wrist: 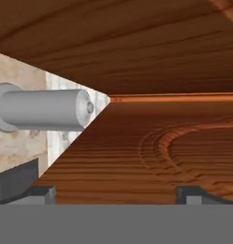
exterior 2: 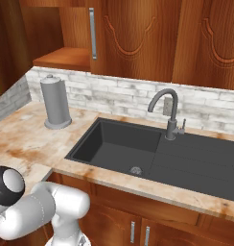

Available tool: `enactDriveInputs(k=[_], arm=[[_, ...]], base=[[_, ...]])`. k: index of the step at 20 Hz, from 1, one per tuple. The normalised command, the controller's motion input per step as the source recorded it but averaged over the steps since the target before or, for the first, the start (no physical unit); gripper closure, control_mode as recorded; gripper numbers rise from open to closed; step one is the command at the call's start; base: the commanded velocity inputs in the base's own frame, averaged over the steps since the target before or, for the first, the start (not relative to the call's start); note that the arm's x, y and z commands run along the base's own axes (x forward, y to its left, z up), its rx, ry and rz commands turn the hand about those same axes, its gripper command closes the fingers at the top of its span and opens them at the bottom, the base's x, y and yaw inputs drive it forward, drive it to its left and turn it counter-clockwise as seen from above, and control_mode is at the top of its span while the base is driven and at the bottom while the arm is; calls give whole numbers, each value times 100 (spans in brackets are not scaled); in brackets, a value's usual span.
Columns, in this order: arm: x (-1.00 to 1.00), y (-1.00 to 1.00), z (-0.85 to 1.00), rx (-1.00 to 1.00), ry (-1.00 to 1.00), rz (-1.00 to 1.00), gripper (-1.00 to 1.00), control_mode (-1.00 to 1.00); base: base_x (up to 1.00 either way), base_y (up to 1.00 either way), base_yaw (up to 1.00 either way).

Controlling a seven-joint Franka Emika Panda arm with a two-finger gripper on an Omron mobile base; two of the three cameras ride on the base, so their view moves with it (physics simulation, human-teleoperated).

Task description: Close all open cabinet doors.

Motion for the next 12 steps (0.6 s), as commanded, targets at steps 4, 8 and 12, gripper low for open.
enactDriveInputs(k=[4,8,12], arm=[[0,-54,0,0,0,-5,-100,-100],[0,-56,0,-1,0,-5,-100,-100],[4,-60,0,0,0,-3,-100,-100]], base=[[0,0,0],[0,0,0],[0,0,0]])
